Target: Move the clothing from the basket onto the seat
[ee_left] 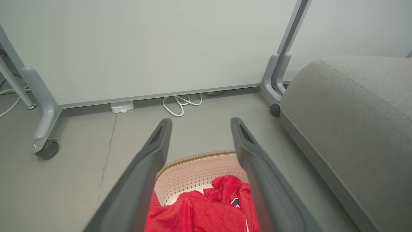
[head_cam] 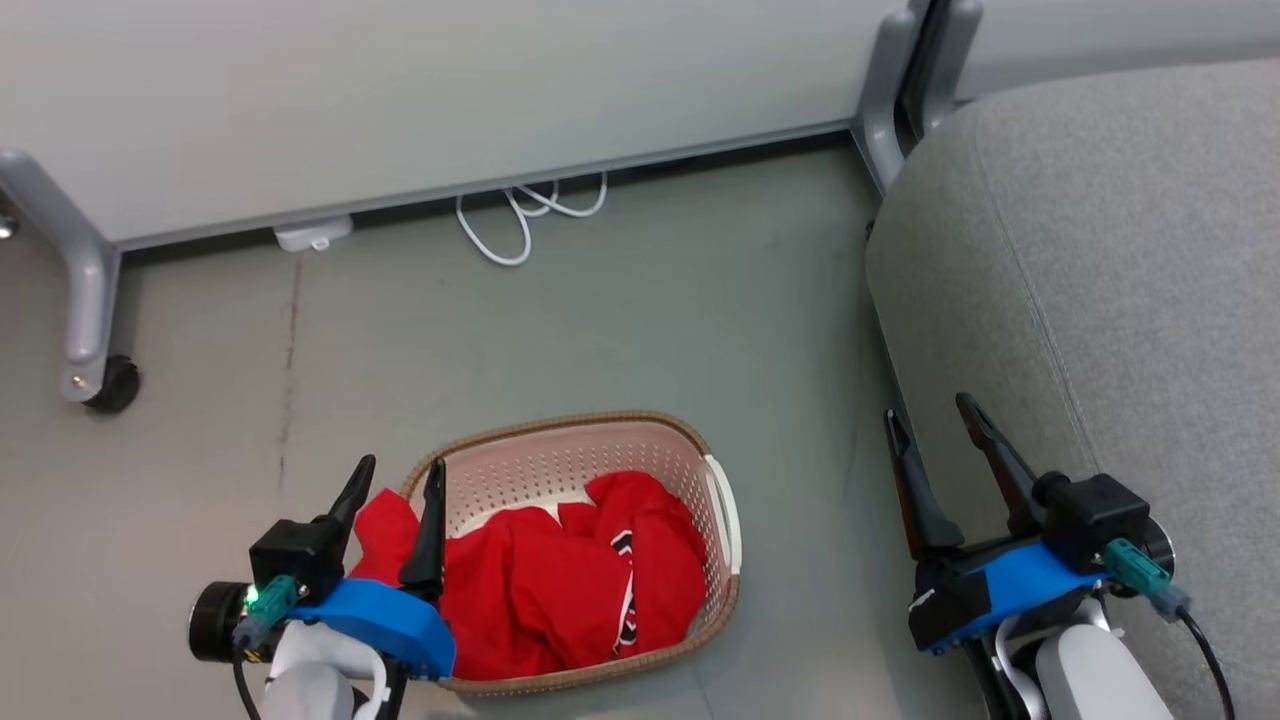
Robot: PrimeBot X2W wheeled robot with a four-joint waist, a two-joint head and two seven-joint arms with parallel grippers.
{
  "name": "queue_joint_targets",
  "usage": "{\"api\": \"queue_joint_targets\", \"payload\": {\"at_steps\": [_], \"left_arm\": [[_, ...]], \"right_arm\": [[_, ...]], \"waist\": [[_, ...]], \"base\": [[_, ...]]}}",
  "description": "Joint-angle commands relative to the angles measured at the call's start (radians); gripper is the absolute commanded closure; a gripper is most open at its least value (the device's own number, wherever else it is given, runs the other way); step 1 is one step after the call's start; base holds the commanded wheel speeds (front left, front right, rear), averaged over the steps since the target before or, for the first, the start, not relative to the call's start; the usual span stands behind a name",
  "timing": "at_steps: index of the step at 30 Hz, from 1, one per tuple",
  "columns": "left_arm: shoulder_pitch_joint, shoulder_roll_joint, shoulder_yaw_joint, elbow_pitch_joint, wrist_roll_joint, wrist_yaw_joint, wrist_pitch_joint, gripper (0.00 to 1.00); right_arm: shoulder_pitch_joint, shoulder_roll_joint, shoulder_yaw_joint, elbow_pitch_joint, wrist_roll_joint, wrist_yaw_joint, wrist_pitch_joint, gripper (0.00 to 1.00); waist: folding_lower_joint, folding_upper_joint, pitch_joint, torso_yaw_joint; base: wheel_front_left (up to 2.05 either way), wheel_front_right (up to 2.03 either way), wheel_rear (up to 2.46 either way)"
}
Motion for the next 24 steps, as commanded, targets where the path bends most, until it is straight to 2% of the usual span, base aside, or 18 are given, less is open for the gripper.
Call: {"api": "queue_joint_targets", "payload": {"at_steps": [1, 13, 21, 24], "left_arm": [[-0.042, 0.019, -0.010, 0.020, 0.004, -0.003, 0.000, 0.00], [-0.224, 0.105, -0.091, 0.192, -0.022, -0.002, 0.071, 0.00], [-0.339, 0.131, -0.090, 0.312, -0.051, -0.002, 0.111, 0.00], [-0.372, 0.138, -0.085, 0.352, -0.056, 0.013, 0.132, 0.00]], "right_arm": [[-0.026, -0.003, 0.008, -0.005, 0.009, 0.000, -0.010, 0.00], [-0.124, -0.003, 0.074, -0.002, 0.065, 0.000, -0.041, 0.00], [-0.176, -0.002, 0.134, -0.006, 0.119, 0.000, -0.048, 0.00], [-0.183, -0.002, 0.151, -0.025, 0.134, 0.000, -0.049, 0.00]], "waist": [[-0.0001, 0.0000, 0.092, -0.057], [-0.0001, 0.0000, 0.329, -0.177], [-0.0001, 0.0000, 0.467, -0.241], [-0.0001, 0.0000, 0.511, -0.260]], "base": [[0.00, 0.00, 0.00], [0.00, 0.00, 0.00], [0.00, 0.00, 0.00], [0.00, 0.00, 0.00]]}}
